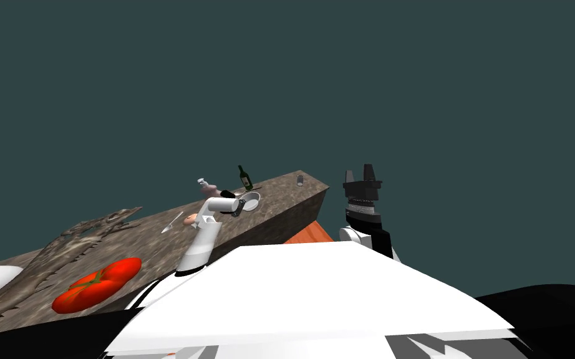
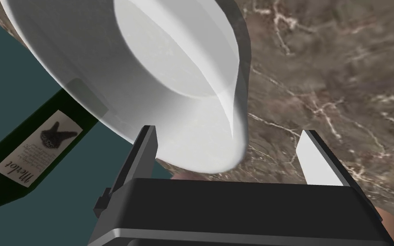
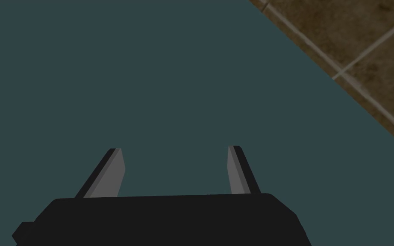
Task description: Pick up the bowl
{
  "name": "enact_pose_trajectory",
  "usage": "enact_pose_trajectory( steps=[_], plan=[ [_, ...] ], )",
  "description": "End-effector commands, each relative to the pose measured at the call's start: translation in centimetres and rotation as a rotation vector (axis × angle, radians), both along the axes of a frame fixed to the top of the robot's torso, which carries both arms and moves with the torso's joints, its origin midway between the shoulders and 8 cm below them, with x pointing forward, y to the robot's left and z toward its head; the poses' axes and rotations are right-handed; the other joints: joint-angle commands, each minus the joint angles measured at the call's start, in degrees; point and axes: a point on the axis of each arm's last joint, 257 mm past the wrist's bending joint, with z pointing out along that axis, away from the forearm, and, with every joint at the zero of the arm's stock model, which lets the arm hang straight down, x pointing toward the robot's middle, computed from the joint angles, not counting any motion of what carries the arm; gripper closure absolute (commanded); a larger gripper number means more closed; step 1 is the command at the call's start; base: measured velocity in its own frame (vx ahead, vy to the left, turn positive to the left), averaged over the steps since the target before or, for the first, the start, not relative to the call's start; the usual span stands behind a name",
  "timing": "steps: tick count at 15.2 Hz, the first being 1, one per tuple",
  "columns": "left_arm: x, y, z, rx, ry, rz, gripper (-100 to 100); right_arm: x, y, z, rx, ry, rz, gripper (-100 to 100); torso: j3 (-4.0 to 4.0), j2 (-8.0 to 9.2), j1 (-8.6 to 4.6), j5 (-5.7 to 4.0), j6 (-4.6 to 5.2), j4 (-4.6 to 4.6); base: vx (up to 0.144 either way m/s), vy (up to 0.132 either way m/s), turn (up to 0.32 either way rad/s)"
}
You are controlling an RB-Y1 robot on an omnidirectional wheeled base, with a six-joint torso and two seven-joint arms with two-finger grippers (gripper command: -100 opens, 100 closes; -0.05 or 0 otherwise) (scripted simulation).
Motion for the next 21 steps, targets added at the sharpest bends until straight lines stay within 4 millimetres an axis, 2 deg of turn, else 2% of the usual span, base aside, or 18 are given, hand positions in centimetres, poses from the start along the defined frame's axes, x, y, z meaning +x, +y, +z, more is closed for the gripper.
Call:
enact_pose_trajectory(
  steps=[1,5,6,10,11,12,16,17,20,21],
  plan=[
    [-0.6,0.1,-0.1,-0.002,0.04,0.007,-100,0.0,0.0,0.0,0.0,0.0,0.0,0,0.0,0.0,0.0,0.0,0.0,0.0,0.007,-0.01,-0.037],
    [-0.7,0.1,-0.1,-0.002,0.048,0.009,-100,0.0,0.0,0.0,0.0,0.0,0.0,0,0.01,0.01,0.0,0.0,-0.01,0.0,0.004,-0.006,-0.013],
    [-0.6,0.4,-1.0,-0.003,0.052,0.014,-100,0.0,0.0,0.0,0.0,0.0,0.0,0,0.01,0.02,0.01,0.0,-0.01,0.0,0.006,0.004,-0.031],
    [-0.3,0.7,-2.2,-0.003,0.052,0.021,-100,0.0,0.0,0.0,0.0,0.0,0.0,0,-0.01,-0.01,0.11,0.03,-0.01,-0.01,0.01,0.017,-0.031],
    [-0.5,0.7,-1.8,-0.004,0.055,0.019,-100,0.0,0.0,0.0,0.0,0.0,0.0,0,-0.01,-0.02,0.13,0.03,-0.01,-0.01,0.007,0.013,-0.013],
    [-0.4,0.7,-1.9,-0.003,0.053,0.019,100,0.0,0.0,0.0,0.0,0.0,0.0,0,-0.01,-0.01,0.11,0.03,-0.01,0.0,0.0,0.0,0.0],
    [-0.4,0.7,-1.9,-0.004,0.053,0.019,100,0.0,0.0,0.0,0.0,0.0,0.0,0,0.0,0.0,0.05,0.01,-0.01,0.01,0.0,0.0,0.0],
    [-0.6,0.4,-1.0,-0.003,0.052,0.014,100,0.0,0.0,0.0,0.0,0.0,0.0,0,0.01,0.01,0.04,0.0,-0.02,0.01,-0.005,-0.01,0.035],
    [-0.8,0.1,-0.2,-0.002,0.053,0.01,100,0.0,0.0,0.0,0.0,0.0,0.0,0,0.09,0.11,-0.07,-0.05,-0.04,0.07,-0.01,-0.018,0.042],
    [-0.6,0.3,-0.5,-0.002,0.051,0.011,100,0.0,0.0,0.0,0.0,0.0,0.0,0,0.1,0.13,-0.09,-0.06,-0.04,0.08,-0.006,-0.012,0.01]
  ],
)
